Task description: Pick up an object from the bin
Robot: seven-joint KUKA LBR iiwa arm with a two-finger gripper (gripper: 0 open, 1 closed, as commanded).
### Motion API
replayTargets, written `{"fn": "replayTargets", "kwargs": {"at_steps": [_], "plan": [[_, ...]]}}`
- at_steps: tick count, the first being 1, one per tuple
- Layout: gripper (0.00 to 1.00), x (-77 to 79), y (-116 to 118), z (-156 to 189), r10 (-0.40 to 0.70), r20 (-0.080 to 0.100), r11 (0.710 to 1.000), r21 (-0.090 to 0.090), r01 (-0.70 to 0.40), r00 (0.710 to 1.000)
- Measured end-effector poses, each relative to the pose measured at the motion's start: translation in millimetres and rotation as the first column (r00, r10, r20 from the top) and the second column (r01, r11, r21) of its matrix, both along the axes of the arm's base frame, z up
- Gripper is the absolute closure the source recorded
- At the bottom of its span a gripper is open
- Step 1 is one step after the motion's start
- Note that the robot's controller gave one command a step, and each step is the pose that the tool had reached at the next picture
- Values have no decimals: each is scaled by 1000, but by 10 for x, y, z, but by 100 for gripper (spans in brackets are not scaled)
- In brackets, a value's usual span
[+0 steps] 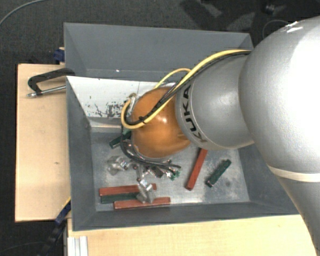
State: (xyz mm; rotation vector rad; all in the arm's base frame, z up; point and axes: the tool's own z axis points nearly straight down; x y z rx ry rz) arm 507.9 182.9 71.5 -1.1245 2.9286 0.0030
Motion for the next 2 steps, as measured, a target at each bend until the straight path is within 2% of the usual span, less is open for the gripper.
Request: {"fn": "replayTargets", "kwargs": {"at_steps": [1, 2], "plan": [[100, 6, -3, 9, -1, 2, 1000, 0, 1, 1000], [100, 301, 77, 1403, 16, 11, 1000, 3, -16, 1000]]}}
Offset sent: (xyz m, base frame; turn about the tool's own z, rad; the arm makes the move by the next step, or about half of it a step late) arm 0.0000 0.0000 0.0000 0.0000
